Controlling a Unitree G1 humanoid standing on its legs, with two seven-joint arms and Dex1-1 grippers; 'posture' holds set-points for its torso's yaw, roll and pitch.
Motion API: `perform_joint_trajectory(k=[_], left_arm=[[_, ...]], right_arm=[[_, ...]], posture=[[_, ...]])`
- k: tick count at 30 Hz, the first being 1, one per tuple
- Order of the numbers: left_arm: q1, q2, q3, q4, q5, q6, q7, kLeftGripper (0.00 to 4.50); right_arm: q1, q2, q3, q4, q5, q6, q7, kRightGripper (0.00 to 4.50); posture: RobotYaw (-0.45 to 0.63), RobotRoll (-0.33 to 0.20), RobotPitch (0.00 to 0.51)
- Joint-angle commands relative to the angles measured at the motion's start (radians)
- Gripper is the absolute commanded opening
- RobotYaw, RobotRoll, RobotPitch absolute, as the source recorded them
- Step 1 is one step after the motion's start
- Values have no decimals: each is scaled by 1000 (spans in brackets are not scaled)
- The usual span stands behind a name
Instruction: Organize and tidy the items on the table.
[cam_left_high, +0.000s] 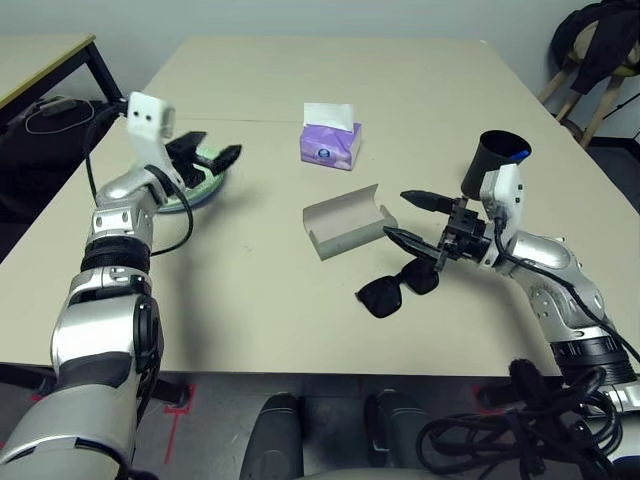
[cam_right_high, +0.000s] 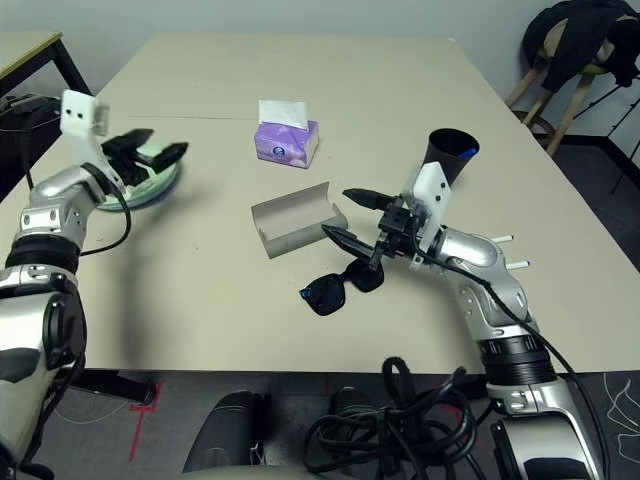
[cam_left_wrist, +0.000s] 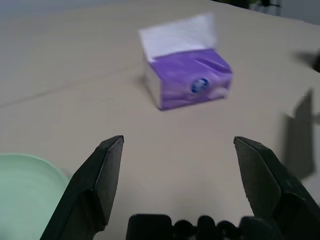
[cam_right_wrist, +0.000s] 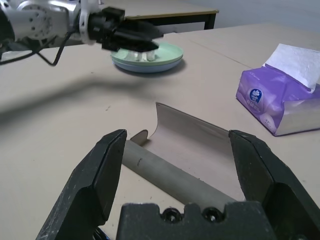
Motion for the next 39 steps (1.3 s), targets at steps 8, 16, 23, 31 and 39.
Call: perform_joint_trajectory(k=[8,16,23,31,39], left_arm=[[179,21,-24,-268,-115,-33,-296,4461],[296,26,-89,-416,-116,-73,-416,4461],[338,7,-130,-475,-121,-112,-433,4461],[353,7,-143,-498,-123,-173,-453,4461],[374,-1,-156,-549,-129,-173,-446,4461]], right_arm=[[-36,1,-16,-84,52,184,-81,4500],[-90,-86,25,-76,-17,206,-74,4500],[-113,-209,163,-243,-108,336,-34,4500],[-249,-366,274,-438,-102,589,71,4500],[-427,-534,512,-473,-296,527,256,4500]], posture=[[108,0,118],[99,0,144],[92,0,154],[86,0,154],[78,0,174]])
